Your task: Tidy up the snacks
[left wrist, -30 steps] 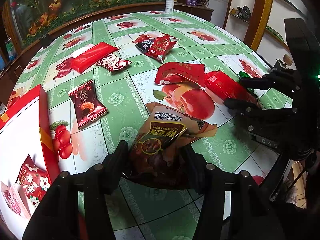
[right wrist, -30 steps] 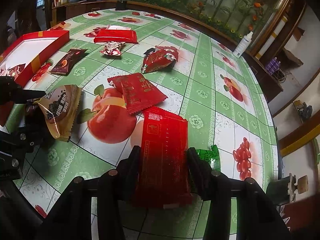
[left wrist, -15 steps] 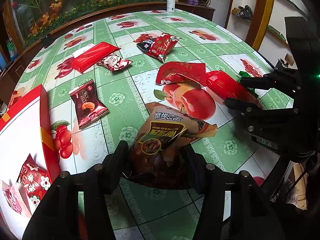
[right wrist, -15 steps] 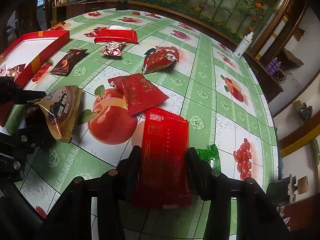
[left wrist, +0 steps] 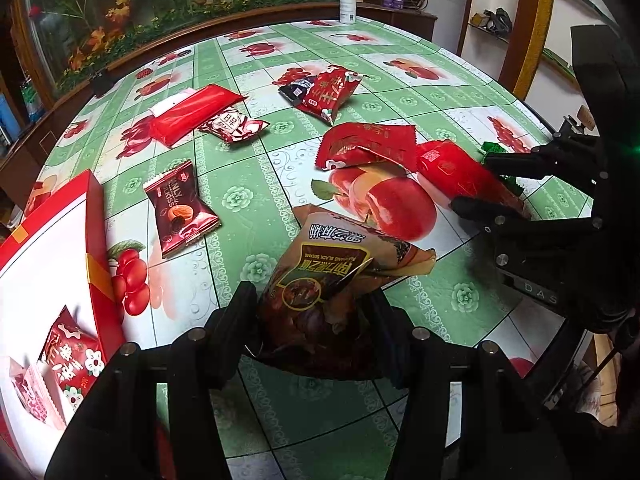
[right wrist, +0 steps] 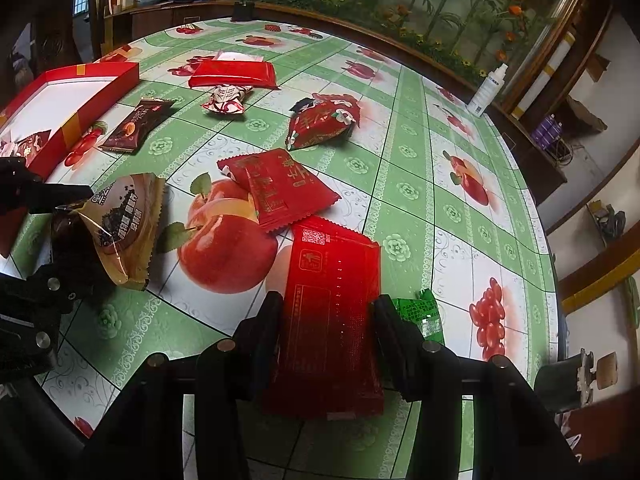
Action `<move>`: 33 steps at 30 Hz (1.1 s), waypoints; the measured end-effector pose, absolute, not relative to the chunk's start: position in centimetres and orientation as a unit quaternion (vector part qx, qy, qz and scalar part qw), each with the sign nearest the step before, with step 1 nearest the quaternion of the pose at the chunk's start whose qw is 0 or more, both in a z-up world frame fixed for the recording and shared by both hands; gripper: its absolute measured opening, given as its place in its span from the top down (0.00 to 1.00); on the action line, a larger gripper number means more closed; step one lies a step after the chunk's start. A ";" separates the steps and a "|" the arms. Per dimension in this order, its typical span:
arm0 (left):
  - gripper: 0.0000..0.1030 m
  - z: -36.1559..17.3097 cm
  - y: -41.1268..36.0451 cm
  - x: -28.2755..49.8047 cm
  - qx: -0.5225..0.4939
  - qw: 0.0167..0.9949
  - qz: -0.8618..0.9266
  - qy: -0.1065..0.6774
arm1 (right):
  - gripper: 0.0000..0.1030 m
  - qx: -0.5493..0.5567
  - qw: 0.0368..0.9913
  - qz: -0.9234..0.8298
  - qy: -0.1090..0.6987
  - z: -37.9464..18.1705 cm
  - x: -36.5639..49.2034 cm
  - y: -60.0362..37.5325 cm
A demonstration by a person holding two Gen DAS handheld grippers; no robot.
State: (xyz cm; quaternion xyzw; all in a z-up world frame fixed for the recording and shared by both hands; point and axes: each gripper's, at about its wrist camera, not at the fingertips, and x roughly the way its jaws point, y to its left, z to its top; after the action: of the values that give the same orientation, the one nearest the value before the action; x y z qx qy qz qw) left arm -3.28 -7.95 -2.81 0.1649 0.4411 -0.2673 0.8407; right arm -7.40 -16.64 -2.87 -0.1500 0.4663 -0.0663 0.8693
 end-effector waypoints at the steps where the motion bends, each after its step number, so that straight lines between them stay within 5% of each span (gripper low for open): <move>1: 0.48 -2.8 -8.0 -3.3 0.166 0.841 -0.266 0.441 | 0.53 -0.150 0.869 -0.066 0.466 -2.9 -7.4 -16.6; 33: 0.48 -2.8 -8.3 -3.6 0.177 0.846 -0.253 0.434 | 0.61 -0.149 0.869 -0.063 0.467 -2.9 -6.9 -16.1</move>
State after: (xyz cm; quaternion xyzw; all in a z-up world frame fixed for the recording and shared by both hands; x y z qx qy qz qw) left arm -3.56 -8.26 -2.77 0.1775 0.4343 -0.2531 0.8461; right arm -6.92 -16.13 -2.90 -0.1492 0.4672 -0.0635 0.8692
